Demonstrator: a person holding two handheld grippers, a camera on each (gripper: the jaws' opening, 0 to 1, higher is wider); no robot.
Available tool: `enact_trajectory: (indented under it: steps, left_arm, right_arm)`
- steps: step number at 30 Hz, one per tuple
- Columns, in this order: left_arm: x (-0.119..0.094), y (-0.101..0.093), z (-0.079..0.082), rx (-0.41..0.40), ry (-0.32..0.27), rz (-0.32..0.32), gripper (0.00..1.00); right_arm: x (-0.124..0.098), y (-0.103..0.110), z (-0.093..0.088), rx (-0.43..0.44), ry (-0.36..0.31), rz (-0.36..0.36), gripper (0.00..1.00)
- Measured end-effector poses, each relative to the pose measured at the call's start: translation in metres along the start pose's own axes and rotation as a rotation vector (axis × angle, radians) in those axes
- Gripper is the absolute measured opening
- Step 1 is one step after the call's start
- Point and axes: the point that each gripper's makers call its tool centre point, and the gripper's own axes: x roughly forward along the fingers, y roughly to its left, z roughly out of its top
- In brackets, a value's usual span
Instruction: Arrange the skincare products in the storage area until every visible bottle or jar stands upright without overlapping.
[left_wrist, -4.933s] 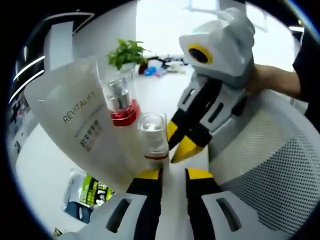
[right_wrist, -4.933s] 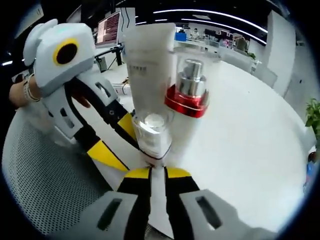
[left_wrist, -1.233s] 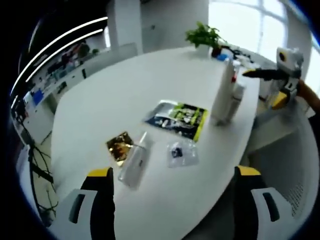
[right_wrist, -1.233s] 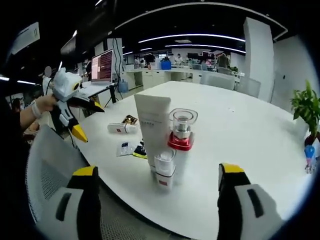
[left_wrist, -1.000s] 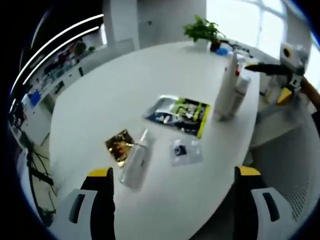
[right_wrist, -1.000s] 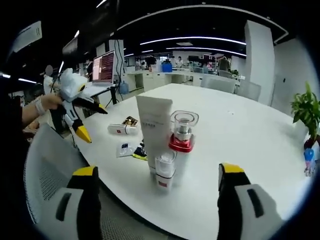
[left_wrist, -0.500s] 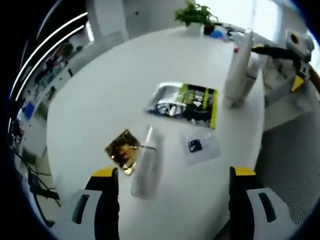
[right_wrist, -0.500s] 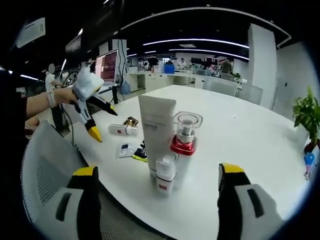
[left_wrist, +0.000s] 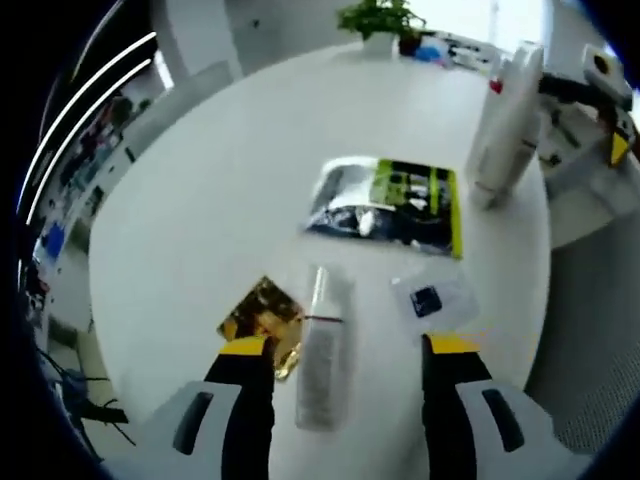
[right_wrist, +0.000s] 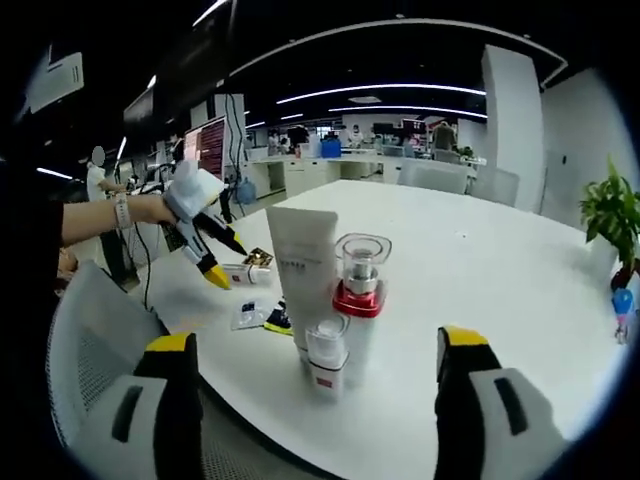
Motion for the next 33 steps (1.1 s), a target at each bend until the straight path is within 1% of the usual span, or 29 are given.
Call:
enact_trajectory:
  steps: [3,4,7,9,10,11,14,17,21,24,31,33]
  left_arm:
    - [0.005,0.004,-0.004,-0.003,0.026,-0.013,0.45]
    - [0.006,0.004,-0.005,-0.015,0.035,-0.023,0.42]
    - [0.010,0.006,-0.004,-0.052,0.032,-0.041,0.38]
    - [0.013,0.007,-0.006,-0.041,0.048,-0.039,0.34]
    - [0.014,0.007,-0.006,-0.033,0.051,-0.040,0.29]
    - [0.015,0.008,-0.005,-0.029,0.051,-0.038,0.28]
    - [0.017,0.010,-0.004,-0.032,0.058,-0.038,0.27]
    - [0.019,0.012,-0.010,-0.024,0.089,-0.032,0.23]
    - [0.021,0.012,-0.014,-0.034,0.106,-0.031,0.21]
    - [0.021,0.013,-0.017,-0.027,0.123,-0.022,0.17]
    - [0.022,0.013,-0.020,-0.048,0.141,-0.021,0.17]
    - [0.022,0.013,-0.020,-0.016,0.136,-0.029,0.17]
  right_arm:
    - [0.000,0.001,-0.001,-0.004,0.003,0.002,0.99]
    - [0.000,0.001,-0.001,-0.002,0.002,0.006,0.99]
    - [0.000,0.001,0.000,-0.002,-0.003,0.005,0.99]
    - [0.000,0.001,0.001,0.000,-0.005,0.008,0.99]
    - [0.000,0.001,0.001,0.000,-0.006,0.005,0.99]
    - [0.000,0.001,0.001,0.000,-0.005,0.004,0.99]
    - [0.000,0.000,0.000,0.004,-0.004,0.003,0.99]
    - [0.000,-0.001,0.001,0.005,-0.007,0.000,0.99]
    - [0.000,-0.001,0.001,0.010,-0.011,0.000,0.99]
    - [0.000,0.000,0.001,0.005,-0.009,0.003,0.99]
    - [0.000,0.000,0.001,0.005,-0.007,0.001,0.99]
    - [0.000,0.000,0.001,0.003,-0.009,0.005,0.99]
